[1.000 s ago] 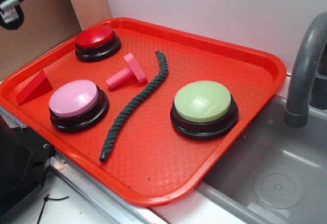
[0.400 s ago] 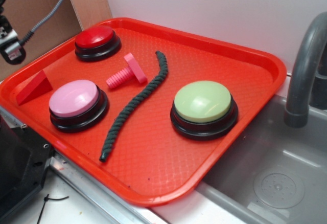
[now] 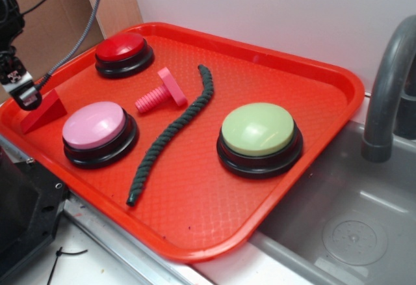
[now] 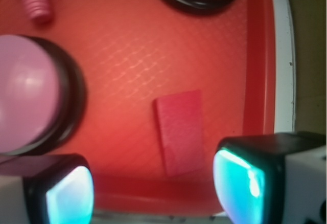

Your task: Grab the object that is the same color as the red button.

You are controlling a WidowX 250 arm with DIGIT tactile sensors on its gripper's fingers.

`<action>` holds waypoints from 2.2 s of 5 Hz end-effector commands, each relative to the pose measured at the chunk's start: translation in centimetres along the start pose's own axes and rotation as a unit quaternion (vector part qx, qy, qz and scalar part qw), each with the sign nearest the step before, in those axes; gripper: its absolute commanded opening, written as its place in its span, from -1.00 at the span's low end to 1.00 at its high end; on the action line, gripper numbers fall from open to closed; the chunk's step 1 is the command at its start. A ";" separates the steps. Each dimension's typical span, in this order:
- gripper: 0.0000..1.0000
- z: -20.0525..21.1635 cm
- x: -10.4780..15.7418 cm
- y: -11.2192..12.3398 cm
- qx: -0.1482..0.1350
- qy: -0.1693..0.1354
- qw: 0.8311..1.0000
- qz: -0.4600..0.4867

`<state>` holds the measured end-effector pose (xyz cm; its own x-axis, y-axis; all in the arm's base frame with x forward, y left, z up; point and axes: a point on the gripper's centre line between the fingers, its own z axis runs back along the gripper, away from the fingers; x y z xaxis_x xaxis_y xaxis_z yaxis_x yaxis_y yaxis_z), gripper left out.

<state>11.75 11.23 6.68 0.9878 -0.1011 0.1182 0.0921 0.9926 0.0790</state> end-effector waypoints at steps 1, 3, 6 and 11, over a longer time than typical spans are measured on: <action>1.00 -2.4 0.1 2.2 0.024 0.009 1.000 0.002; 1.00 -4.8 1.2 1.7 0.013 0.020 0.999 -0.025; -1.00 -5.2 1.6 1.4 0.020 0.038 0.999 -0.024; -1.00 9.0 11.4 -5.8 -0.093 -0.009 0.988 0.122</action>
<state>20.70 3.17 14.99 0.9858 0.1484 0.0790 -0.1362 0.9804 -0.1426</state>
